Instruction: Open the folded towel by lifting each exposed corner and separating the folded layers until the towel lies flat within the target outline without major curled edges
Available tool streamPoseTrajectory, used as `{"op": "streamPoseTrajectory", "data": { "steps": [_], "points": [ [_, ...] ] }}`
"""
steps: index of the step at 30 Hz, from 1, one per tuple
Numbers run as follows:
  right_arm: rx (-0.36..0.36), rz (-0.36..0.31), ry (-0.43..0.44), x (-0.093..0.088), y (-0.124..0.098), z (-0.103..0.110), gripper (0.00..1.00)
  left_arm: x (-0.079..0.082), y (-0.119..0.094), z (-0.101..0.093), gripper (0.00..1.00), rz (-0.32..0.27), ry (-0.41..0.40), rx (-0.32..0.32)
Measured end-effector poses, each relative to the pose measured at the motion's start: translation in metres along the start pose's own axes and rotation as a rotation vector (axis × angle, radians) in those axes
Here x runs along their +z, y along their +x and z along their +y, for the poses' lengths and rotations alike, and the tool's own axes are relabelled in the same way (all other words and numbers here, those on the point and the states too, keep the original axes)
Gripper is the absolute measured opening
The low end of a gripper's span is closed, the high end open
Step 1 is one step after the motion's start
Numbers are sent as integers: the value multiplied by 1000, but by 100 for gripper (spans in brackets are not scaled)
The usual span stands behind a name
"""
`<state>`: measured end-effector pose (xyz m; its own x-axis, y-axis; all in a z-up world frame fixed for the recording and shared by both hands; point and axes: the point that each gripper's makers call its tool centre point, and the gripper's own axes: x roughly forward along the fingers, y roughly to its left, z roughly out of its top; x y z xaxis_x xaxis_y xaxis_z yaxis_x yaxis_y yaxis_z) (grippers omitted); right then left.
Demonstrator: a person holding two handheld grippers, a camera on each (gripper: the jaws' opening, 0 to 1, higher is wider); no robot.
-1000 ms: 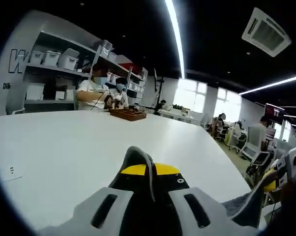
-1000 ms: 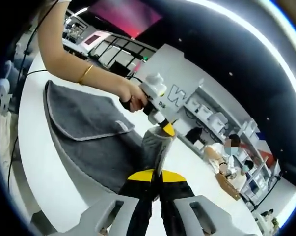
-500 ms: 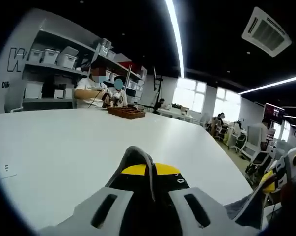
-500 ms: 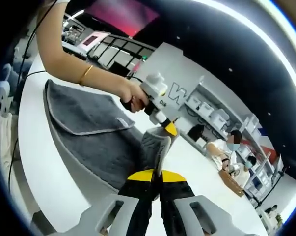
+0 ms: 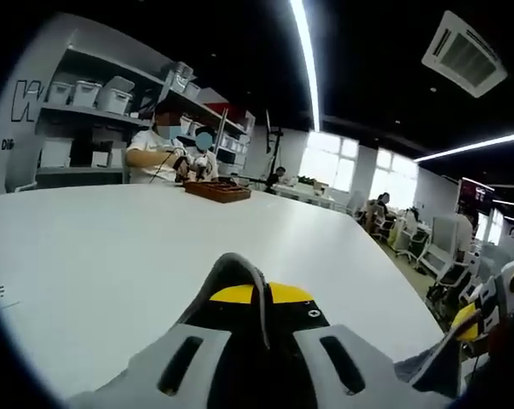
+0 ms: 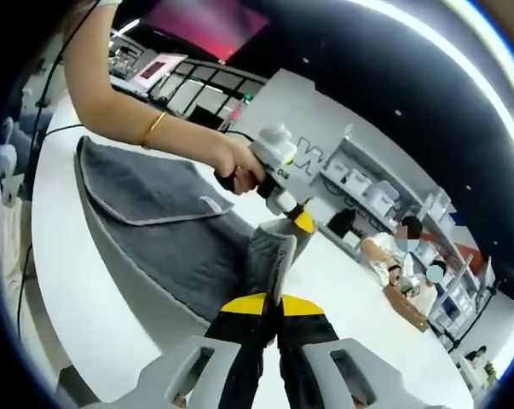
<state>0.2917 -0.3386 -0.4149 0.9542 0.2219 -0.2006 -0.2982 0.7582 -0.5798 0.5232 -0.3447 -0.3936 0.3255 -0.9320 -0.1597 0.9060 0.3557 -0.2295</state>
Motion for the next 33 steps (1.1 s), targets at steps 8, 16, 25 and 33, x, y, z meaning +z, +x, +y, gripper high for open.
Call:
{"op": "streamPoseTrajectory", "data": {
  "steps": [8,16,25,33],
  "points": [
    [-7,8,51,-9,2,-5,0,-3,12,-3,3,23,9,-15],
    [-1,-10,173,-17,1,-5,0,-15,23,-3,4,53,-10,-8],
    [-35,-20,220,-18,-4,-12,3,-12,28,-2,9,29,-71,10],
    [-65,-7,242,-25,-11,-18,1,-13,32,-10,11,34,-90,5]
  ]
}}
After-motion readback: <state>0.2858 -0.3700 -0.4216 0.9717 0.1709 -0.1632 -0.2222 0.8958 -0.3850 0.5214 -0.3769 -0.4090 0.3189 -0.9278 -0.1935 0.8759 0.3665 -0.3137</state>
